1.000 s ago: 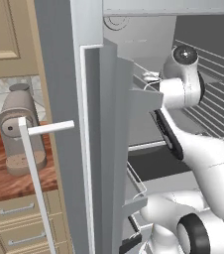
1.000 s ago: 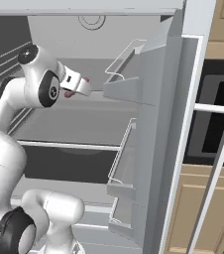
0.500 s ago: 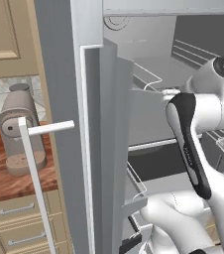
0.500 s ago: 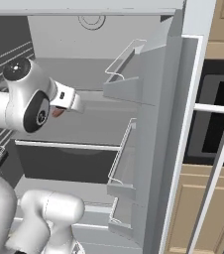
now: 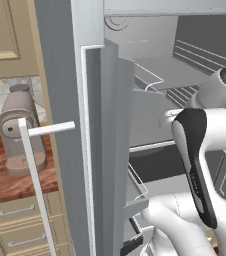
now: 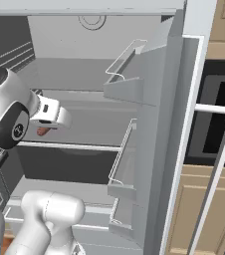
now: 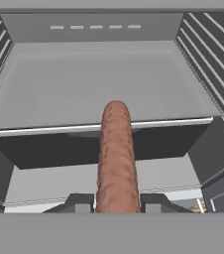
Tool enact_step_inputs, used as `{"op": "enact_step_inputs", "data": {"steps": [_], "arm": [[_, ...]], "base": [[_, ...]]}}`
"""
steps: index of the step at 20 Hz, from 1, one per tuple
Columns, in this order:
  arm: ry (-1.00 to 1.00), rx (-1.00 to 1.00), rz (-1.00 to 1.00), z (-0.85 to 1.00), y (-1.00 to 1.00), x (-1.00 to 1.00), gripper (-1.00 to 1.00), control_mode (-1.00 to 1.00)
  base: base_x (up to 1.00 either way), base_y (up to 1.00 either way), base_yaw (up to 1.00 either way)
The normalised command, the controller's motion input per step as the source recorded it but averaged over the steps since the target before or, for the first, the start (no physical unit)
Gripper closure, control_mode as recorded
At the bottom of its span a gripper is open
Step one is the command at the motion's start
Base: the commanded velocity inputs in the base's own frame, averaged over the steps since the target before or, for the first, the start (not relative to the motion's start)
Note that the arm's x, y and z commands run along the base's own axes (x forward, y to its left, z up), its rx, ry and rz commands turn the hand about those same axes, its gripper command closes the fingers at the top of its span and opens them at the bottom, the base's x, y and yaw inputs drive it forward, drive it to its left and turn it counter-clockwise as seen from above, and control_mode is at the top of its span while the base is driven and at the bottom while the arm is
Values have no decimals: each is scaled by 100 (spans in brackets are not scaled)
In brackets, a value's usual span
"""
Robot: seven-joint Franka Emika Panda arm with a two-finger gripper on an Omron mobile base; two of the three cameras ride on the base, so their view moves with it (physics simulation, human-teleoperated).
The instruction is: Move the hot dog bun to the plate on the dining table and place the condiment next to that plate. Then navigate to the fridge and take the sausage and place it on the plate as well.
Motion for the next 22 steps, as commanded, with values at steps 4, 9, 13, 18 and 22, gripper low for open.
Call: {"op": "enact_step_inputs", "data": {"steps": [4,9,13,18,22], "arm": [[1,-7,0,-22,23,-16,100,100],[0,0,0,0,0,0,100,100],[0,0,0,0,0,0,100,100],[0,0,0,0,0,0,100,100],[0,0,0,0,0,0,100,100]], "base": [[-17,0,0],[-100,-6,-7],[-100,-24,-4],[-100,-7,26],[-72,1,76]]}}
